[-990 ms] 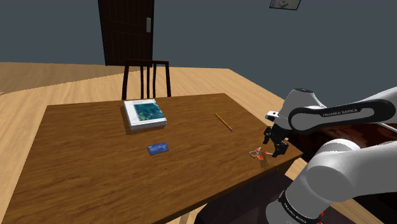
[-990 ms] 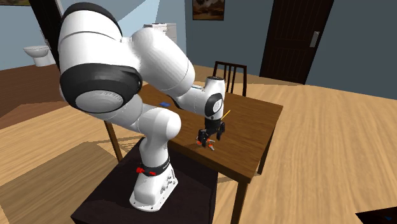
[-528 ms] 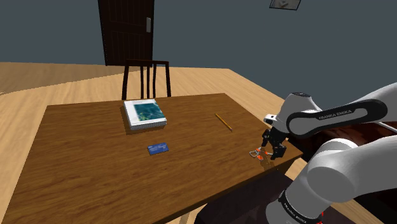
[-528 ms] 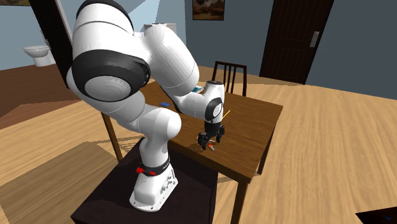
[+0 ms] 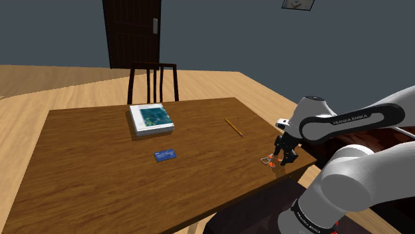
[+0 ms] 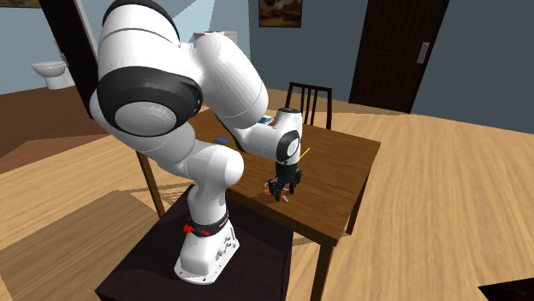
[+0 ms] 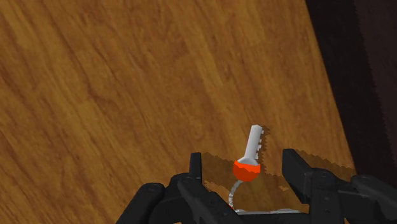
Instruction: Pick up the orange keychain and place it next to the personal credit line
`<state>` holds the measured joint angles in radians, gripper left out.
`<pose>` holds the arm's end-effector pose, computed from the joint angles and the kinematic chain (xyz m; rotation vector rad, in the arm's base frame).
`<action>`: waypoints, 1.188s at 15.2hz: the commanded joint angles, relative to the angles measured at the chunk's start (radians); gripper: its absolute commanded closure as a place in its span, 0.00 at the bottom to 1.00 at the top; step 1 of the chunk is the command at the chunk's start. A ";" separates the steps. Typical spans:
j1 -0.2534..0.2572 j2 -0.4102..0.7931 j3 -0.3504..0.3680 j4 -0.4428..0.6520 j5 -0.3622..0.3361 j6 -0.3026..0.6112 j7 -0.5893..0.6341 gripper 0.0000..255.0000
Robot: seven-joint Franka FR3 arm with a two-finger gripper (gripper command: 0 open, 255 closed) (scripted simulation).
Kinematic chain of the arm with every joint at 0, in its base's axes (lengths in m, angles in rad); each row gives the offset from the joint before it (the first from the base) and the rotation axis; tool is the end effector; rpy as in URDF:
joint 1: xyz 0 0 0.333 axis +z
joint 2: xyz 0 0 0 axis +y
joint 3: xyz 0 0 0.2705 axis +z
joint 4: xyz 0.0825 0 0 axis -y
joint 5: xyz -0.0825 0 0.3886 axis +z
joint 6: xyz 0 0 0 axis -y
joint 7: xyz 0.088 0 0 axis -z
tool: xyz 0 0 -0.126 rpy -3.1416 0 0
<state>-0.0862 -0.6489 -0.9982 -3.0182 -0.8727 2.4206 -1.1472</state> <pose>0.2247 -0.2122 0.1929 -2.8271 -1.3675 -0.0038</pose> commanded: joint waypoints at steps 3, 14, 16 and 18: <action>-0.001 0.003 -0.003 -0.006 -0.001 0.000 0.000 1.00; -0.053 -0.198 0.128 0.021 0.096 -0.229 -0.035 1.00; -0.057 -0.232 0.154 0.031 0.118 -0.273 -0.040 1.00; -0.058 -0.263 0.179 0.043 0.141 -0.314 -0.045 1.00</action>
<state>-0.1434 -0.8931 -0.8337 -2.9820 -0.7452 2.1315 -1.1894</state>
